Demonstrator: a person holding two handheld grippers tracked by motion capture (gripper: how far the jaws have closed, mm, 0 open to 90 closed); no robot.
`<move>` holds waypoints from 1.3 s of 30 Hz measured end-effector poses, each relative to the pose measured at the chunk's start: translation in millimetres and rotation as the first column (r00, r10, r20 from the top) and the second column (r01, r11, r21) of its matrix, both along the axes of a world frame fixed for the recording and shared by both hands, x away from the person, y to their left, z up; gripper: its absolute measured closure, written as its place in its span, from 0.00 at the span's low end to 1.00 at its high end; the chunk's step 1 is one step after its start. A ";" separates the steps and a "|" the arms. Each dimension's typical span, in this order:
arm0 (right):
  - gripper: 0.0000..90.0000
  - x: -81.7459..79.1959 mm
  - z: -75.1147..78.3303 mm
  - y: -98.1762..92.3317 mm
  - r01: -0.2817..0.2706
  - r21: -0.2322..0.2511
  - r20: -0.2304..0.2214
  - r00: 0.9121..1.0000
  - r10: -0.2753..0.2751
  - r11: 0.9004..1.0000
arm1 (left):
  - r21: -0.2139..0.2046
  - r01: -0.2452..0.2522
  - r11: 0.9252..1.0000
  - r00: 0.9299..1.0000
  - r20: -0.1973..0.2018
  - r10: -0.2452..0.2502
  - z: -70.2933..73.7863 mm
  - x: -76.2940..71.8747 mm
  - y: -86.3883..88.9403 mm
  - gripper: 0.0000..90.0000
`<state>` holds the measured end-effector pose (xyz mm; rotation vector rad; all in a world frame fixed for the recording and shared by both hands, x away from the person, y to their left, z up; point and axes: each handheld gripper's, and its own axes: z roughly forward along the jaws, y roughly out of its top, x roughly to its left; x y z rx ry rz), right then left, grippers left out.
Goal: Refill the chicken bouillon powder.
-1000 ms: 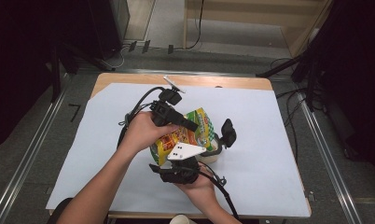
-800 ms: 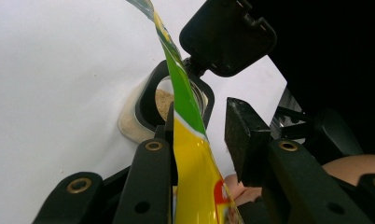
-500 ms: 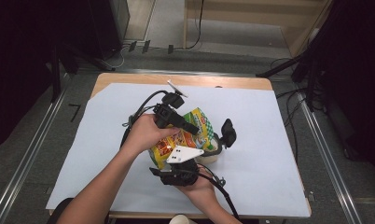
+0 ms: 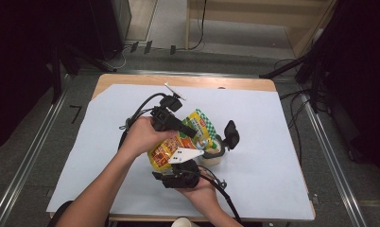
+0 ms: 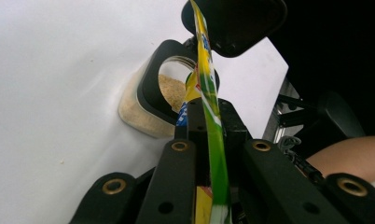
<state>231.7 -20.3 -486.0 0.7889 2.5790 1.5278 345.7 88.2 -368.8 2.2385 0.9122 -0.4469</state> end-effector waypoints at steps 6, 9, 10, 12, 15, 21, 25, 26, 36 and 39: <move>0.53 -0.3 -1.1 2.2 0.000 -0.004 0.008 1.000 0.000 1.000 | -0.015 0.013 1.000 1.000 0.013 -0.013 3.5 -2.3 9.3 0.99; 0.50 1.7 -0.4 1.2 -0.007 0.015 -0.013 1.000 0.007 1.000 | -0.039 0.024 0.999 1.000 0.018 -0.024 5.7 -2.8 14.5 0.99; 0.48 2.0 -0.1 1.3 -0.003 0.015 -0.015 1.000 0.004 1.000 | -0.051 0.034 0.998 0.999 0.028 -0.033 6.4 -2.9 16.5 1.00; 0.47 2.9 0.3 1.2 0.004 0.013 -0.016 1.000 -0.003 1.000 | -0.063 0.045 0.997 0.998 0.041 -0.043 7.5 -3.1 20.0 1.00; 0.47 3.8 0.5 0.6 0.011 0.013 -0.019 1.000 -0.011 1.000 | -0.078 0.051 0.996 0.998 0.042 -0.047 8.5 -4.4 24.7 1.00; 0.47 5.6 0.3 -0.8 0.020 0.003 -0.014 1.000 -0.020 1.000 | -0.109 0.066 0.992 0.996 0.065 -0.059 11.0 -4.6 33.1 1.00; 0.46 8.3 1.8 -4.0 0.029 0.014 -0.017 0.999 -0.029 0.999 | -0.137 0.083 0.987 0.994 0.087 -0.071 13.8 -5.0 36.9 1.00; 0.46 8.5 2.0 -4.4 0.032 0.014 -0.011 0.999 -0.032 0.999 | -0.145 0.083 0.986 0.994 0.087 -0.071 14.3 -5.3 37.9 1.00; 0.44 12.6 3.1 -9.0 0.046 0.021 -0.012 0.999 -0.045 0.999 | -0.148 0.066 0.987 0.993 0.103 -0.051 17.0 -4.3 52.2 1.00; 0.44 14.6 3.9 -11.6 0.061 0.026 -0.015 0.998 -0.061 0.998 | -0.160 0.057 0.986 0.994 0.104 -0.041 17.8 -3.5 56.8 1.00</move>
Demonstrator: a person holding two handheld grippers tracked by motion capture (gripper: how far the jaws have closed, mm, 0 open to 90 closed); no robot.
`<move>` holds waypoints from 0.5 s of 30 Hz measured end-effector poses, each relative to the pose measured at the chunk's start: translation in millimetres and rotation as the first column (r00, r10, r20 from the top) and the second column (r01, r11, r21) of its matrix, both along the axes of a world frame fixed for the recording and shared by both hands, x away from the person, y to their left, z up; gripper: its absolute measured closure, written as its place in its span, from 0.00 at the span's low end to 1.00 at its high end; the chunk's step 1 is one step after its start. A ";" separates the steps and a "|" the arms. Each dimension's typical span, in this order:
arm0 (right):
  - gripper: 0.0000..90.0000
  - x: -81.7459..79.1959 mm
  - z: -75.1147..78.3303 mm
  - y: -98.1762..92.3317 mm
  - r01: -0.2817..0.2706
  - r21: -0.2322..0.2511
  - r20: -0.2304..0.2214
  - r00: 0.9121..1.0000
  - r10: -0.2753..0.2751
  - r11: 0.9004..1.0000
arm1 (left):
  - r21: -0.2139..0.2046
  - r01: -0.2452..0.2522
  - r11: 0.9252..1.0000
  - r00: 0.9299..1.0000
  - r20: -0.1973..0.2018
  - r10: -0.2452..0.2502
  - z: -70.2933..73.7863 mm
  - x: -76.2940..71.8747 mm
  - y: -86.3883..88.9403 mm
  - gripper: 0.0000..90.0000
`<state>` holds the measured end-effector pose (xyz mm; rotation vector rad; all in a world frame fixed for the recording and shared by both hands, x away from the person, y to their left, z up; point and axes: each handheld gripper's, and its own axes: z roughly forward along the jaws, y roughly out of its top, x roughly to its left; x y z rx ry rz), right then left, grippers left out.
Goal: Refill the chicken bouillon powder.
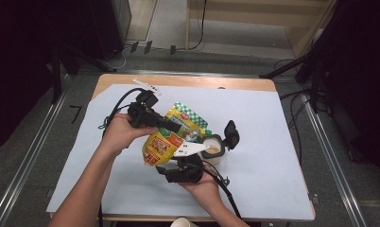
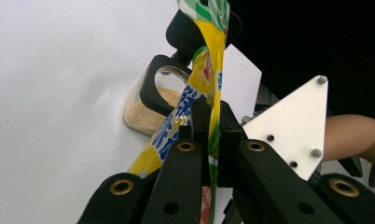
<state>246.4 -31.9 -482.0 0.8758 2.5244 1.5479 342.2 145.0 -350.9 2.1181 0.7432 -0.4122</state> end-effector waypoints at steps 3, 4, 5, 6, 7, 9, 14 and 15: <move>0.43 0.8 0.9 -1.2 0.003 -0.003 0.008 1.000 -0.003 1.000 | -0.016 -0.010 1.000 1.000 0.004 0.010 0.5 1.7 5.0 1.00; 0.43 0.8 1.3 -1.3 0.005 -0.003 0.008 1.000 -0.005 1.000 | -0.017 -0.013 1.000 1.000 0.007 0.013 0.6 2.5 7.1 1.00; 0.43 0.9 1.7 -1.6 0.005 -0.005 0.008 1.000 -0.005 1.000 | -0.020 -0.021 1.000 1.000 0.003 0.021 0.7 3.0 9.0 1.00; 0.43 0.8 2.1 -1.9 0.008 -0.003 0.008 1.000 -0.008 1.000 | -0.022 -0.029 0.999 1.000 0.006 0.029 0.8 3.8 11.3 1.00; 0.43 1.2 2.6 -2.7 0.010 -0.002 0.011 1.000 -0.010 1.000 | -0.028 -0.034 0.999 0.999 0.006 0.034 1.0 4.7 13.9 1.00; 0.44 1.8 4.0 -4.1 0.015 0.005 0.017 1.000 -0.015 1.000 | -0.037 -0.044 0.998 0.999 0.008 0.044 1.4 6.4 19.1 1.00; 0.44 3.4 6.3 -7.2 0.023 0.013 0.019 1.000 -0.023 1.000 | -0.050 -0.079 0.996 0.997 -0.009 0.079 -1.5 12.2 30.0 1.00; 0.44 3.6 6.0 -7.1 0.022 0.012 0.017 1.000 -0.023 1.000 | -0.055 -0.092 0.994 0.996 -0.016 0.091 -2.8 13.7 32.3 1.00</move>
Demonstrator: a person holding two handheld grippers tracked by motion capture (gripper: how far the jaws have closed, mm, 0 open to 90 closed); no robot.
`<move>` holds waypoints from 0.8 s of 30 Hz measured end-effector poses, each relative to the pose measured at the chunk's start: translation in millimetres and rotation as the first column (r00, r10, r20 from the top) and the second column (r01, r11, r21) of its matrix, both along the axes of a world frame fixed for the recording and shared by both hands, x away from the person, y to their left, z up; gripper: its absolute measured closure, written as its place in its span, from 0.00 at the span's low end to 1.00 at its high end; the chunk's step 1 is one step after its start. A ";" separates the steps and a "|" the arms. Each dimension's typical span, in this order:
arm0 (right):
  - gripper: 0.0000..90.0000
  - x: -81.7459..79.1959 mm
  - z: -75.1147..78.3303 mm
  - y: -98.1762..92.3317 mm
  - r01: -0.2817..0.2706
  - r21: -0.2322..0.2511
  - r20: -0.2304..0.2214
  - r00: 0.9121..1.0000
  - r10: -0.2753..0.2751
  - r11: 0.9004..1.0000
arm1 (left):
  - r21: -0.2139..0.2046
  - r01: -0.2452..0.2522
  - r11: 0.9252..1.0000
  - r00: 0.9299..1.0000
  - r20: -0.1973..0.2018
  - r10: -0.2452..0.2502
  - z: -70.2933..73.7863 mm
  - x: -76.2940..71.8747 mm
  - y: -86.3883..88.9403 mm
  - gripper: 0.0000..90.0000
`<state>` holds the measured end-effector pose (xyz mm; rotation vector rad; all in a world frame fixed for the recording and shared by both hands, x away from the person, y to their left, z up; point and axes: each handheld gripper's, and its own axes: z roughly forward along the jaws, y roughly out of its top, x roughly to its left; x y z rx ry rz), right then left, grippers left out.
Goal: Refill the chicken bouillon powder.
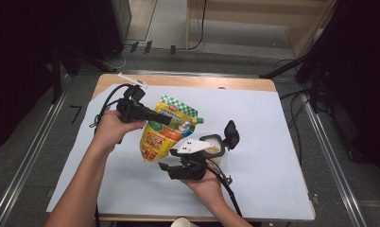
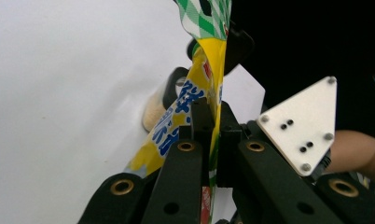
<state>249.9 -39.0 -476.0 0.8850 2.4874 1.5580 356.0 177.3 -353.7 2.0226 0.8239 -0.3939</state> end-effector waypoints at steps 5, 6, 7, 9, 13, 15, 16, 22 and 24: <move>0.44 -0.5 -1.0 0.6 -0.001 -0.004 0.004 1.000 0.001 1.000 | 0.006 -0.058 0.998 0.998 0.005 0.058 -4.2 8.0 13.2 1.00; 0.43 -0.9 -1.0 0.5 -0.001 -0.002 0.002 1.000 0.001 1.000 | -0.001 -0.071 0.997 0.997 0.009 0.071 -5.3 9.7 15.6 1.00; 0.43 -1.3 -1.1 0.2 -0.001 0.000 0.002 1.000 0.001 1.000 | -0.006 -0.079 0.997 0.997 0.012 0.079 -6.3 11.6 17.5 1.00; 0.43 -2.0 -1.0 -0.6 -0.001 0.001 0.005 1.000 0.001 1.000 | -0.009 -0.091 0.996 0.996 0.007 0.091 -9.1 16.1 18.4 1.00; 0.44 -4.1 0.1 -2.7 0.005 0.013 0.008 1.000 -0.005 1.000 | -0.002 -0.108 0.994 0.994 0.024 0.108 -14.0 25.3 13.3 1.00; 0.44 -5.2 0.8 -3.5 0.007 0.016 0.016 1.000 -0.007 1.000 | -0.004 -0.109 0.994 0.993 0.042 0.109 -15.8 28.6 11.0 1.00; 0.44 -5.8 1.0 -4.0 0.009 0.012 0.020 1.000 -0.009 1.000 | -0.002 -0.113 0.994 0.992 0.053 0.113 -16.5 30.1 9.6 1.00; 0.44 -7.8 0.1 -8.8 0.027 0.011 0.013 1.000 -0.027 1.000 | -0.021 -0.159 0.987 0.981 0.111 0.160 -23.3 38.5 6.5 1.00; 0.44 -8.1 -0.2 -10.3 0.031 0.009 0.016 0.999 -0.031 0.999 | -0.024 -0.180 0.983 0.972 0.149 0.182 -24.5 40.3 7.6 1.00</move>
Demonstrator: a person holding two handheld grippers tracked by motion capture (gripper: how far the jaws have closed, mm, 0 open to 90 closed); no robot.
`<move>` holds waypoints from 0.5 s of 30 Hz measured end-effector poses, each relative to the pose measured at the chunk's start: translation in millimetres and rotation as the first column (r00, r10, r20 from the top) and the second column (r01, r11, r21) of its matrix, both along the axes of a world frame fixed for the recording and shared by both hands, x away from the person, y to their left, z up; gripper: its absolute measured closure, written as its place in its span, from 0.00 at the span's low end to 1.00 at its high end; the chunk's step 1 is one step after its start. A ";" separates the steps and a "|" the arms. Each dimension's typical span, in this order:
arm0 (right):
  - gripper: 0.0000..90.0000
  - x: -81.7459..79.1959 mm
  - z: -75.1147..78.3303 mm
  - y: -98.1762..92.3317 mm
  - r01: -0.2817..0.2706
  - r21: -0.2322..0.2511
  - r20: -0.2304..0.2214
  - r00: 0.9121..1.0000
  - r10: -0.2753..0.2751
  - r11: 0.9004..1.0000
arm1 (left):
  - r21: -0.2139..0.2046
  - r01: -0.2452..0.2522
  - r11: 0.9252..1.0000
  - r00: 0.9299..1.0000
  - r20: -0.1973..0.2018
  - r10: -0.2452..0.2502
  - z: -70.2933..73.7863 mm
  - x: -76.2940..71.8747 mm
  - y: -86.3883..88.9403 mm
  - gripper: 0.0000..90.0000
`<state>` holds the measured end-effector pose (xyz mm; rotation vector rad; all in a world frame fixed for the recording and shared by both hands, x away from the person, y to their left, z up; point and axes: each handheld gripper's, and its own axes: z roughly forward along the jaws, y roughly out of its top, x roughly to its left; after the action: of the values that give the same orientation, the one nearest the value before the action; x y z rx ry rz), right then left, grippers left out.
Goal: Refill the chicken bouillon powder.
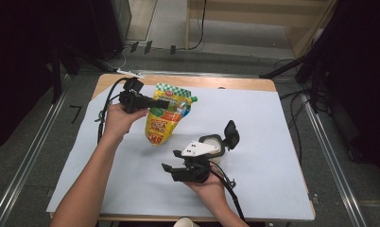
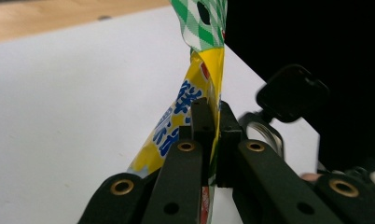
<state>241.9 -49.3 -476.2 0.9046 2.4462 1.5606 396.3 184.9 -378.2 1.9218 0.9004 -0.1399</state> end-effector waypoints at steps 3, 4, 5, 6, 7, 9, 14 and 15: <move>0.44 -0.3 -0.2 -1.6 0.004 0.004 -0.005 1.000 -0.004 1.000 | 0.014 -0.005 1.000 1.000 0.002 0.005 -5.1 4.2 2.6 1.00; 0.44 -0.4 -0.2 -2.0 0.005 0.001 -0.006 1.000 -0.005 1.000 | 0.022 -0.005 1.000 1.000 0.004 0.005 -6.8 4.7 3.4 1.00; 0.44 -0.5 -0.1 -2.2 0.006 0.001 -0.007 1.000 -0.006 1.000 | 0.005 0.001 1.000 1.000 0.001 -0.001 -7.4 5.2 5.4 1.00; 0.44 -0.5 0.0 -2.3 0.006 0.001 -0.008 1.000 -0.006 1.000 | 0.008 -0.001 1.000 1.000 -0.005 0.001 -7.3 5.2 6.6 1.00; 0.44 -0.5 0.2 -2.3 0.006 0.001 -0.006 1.000 -0.006 1.000 | 0.009 0.002 1.000 1.000 -0.006 -0.002 -6.8 4.9 8.3 1.00; 0.44 -0.3 0.2 -2.4 0.005 0.002 -0.005 1.000 -0.005 1.000 | 0.018 0.006 1.000 1.000 0.007 -0.006 -5.0 3.1 10.9 0.98; 0.44 0.0 0.0 -1.9 0.002 -0.002 -0.004 1.000 -0.002 1.000 | 0.024 0.012 1.000 1.000 0.026 -0.012 -0.4 -0.7 14.5 0.86; 0.44 0.0 0.1 -1.6 0.001 -0.002 -0.004 1.000 -0.001 1.000 | 0.025 0.015 1.000 1.000 0.024 -0.015 0.1 -1.3 14.9 0.84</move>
<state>241.8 -50.9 -476.2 0.9092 2.4489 1.5575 395.0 199.8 -378.1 1.9497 0.8752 -0.1143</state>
